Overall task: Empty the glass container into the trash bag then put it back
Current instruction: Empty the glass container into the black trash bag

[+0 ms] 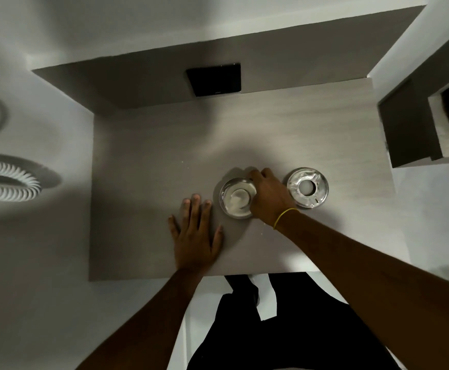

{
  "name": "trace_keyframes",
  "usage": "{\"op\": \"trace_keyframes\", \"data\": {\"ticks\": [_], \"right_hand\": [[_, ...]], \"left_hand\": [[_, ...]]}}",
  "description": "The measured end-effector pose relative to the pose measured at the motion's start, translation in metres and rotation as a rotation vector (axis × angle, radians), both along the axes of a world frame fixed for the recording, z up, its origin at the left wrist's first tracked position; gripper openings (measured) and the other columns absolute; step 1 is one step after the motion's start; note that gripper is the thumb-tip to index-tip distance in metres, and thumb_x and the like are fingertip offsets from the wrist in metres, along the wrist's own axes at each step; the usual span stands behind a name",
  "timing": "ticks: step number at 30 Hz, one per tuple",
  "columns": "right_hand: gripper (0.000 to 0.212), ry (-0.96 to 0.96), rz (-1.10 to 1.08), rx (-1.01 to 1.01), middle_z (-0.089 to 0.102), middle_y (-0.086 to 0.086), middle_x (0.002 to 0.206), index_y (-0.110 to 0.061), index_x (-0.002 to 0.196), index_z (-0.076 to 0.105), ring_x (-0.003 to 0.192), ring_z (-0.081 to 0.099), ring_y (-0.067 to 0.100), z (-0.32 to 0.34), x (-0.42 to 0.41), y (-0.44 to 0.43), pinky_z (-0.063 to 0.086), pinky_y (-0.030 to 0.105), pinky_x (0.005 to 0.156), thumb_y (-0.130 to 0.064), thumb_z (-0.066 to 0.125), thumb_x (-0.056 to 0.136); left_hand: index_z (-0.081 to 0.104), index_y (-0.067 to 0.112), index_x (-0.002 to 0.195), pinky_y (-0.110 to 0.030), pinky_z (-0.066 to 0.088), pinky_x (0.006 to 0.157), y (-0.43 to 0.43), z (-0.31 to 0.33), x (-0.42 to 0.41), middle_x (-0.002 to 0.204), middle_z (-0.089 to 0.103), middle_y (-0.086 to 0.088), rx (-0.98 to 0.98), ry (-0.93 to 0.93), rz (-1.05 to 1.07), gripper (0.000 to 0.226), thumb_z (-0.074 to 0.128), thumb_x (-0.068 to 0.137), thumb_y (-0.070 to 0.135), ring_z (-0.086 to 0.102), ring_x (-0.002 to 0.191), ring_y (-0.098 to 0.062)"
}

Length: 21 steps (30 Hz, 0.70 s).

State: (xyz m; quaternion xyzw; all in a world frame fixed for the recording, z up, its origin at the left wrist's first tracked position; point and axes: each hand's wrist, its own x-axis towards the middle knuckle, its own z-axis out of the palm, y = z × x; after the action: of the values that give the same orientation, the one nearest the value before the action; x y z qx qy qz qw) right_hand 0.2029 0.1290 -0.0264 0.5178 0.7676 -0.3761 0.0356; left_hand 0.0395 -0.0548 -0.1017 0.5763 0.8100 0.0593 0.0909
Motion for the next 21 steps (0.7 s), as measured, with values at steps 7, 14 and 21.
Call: {"op": "trace_keyframes", "data": {"ticks": [7,14,21], "right_hand": [[0.056,0.2,-0.203,-0.159,0.074,0.011,0.109,-0.012,0.13,0.063,0.1,0.069,0.034,0.003,0.034,0.014,0.046,0.028,0.079,-0.001,0.064,0.076],[0.056,0.429,-0.603,-0.09,0.071,0.0,0.092,-0.016,0.121,0.067,0.081,0.071,0.026,0.033,0.157,0.016,0.067,0.038,0.058,0.008,0.069,0.071],[0.057,0.526,-1.067,-0.063,0.066,0.009,0.093,-0.028,0.117,0.069,0.08,0.072,0.033,0.037,0.327,-0.025,0.067,0.046,0.058,0.013,0.065,0.077]], "left_hand": [[0.041,0.016,0.164,-0.077,0.019,0.124,0.026,0.014,0.011,0.177,0.031,-0.012,-0.018,-0.078,-0.034,0.069,0.039,0.106,0.054,0.02,0.166,-0.031],[0.036,0.02,0.167,-0.065,0.025,0.127,0.122,0.049,0.085,0.176,0.035,-0.004,0.026,-0.151,-0.323,0.07,0.044,0.102,0.045,0.026,0.165,-0.023],[0.036,0.019,0.167,-0.059,0.033,0.126,0.174,0.061,0.239,0.178,0.031,-0.006,-0.044,-0.263,-0.792,0.072,0.049,0.099,0.041,0.027,0.164,-0.027]]}}
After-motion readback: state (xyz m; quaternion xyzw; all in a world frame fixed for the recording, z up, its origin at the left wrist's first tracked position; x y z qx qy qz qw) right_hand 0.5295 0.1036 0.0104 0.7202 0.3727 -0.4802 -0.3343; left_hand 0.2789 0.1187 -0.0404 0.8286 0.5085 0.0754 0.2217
